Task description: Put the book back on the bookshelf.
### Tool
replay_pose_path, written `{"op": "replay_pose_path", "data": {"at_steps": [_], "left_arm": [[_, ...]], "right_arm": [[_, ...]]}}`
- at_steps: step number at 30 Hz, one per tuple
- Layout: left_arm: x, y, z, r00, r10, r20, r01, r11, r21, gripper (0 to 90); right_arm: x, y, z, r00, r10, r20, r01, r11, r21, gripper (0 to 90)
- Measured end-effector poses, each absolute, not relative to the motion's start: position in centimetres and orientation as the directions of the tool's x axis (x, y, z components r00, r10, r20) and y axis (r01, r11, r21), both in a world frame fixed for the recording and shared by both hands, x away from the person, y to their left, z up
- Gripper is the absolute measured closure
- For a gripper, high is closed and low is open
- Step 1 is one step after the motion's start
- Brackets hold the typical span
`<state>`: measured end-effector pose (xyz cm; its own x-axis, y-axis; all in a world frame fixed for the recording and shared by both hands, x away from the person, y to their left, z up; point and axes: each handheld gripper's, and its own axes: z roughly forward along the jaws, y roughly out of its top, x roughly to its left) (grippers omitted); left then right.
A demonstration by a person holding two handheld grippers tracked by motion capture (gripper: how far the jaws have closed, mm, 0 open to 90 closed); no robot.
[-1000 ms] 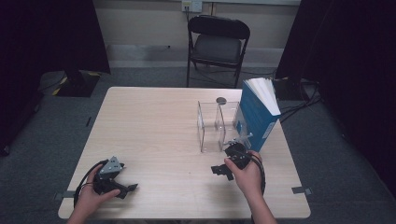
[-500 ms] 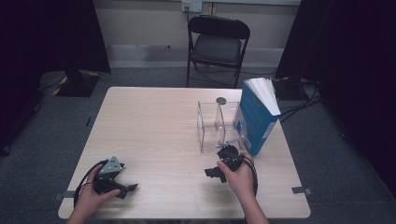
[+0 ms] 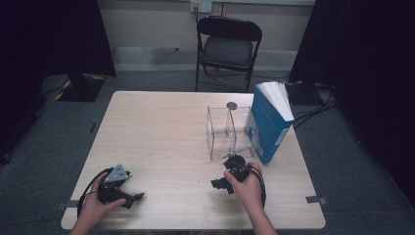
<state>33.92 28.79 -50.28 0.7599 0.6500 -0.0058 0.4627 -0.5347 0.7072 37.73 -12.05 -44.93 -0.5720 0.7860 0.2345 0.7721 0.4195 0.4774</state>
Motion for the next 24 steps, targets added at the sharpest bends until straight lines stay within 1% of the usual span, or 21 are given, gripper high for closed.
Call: {"op": "replay_pose_path", "data": {"at_steps": [10,12,19,21,24], "left_arm": [[33.9,28.8,-50.3,0.760,0.650,-0.005,0.463,-0.535,0.707,0.0],[33.9,28.8,-50.3,0.759,0.651,-0.007,0.464,-0.534,0.707,0.0],[33.9,28.8,-50.3,0.761,0.649,-0.004,0.462,-0.537,0.705,0.0],[33.9,28.8,-50.3,0.759,0.651,-0.007,0.464,-0.535,0.706,0.0],[33.9,28.8,-50.3,0.759,0.651,-0.007,0.464,-0.533,0.708,0.0]], "right_arm": [[37.6,-11.8,-45.2,-0.569,0.788,0.232,0.775,0.421,0.470,19.8],[37.6,-11.7,-45.5,-0.580,0.782,0.226,0.765,0.428,0.482,20.1],[37.4,-11.4,-46.3,-0.587,0.779,0.221,0.764,0.442,0.471,20.1],[37.3,-11.4,-46.6,-0.605,0.768,0.210,0.749,0.459,0.477,20.1],[37.1,-11.2,-46.7,-0.587,0.777,0.225,0.770,0.451,0.451,19.9]]}}
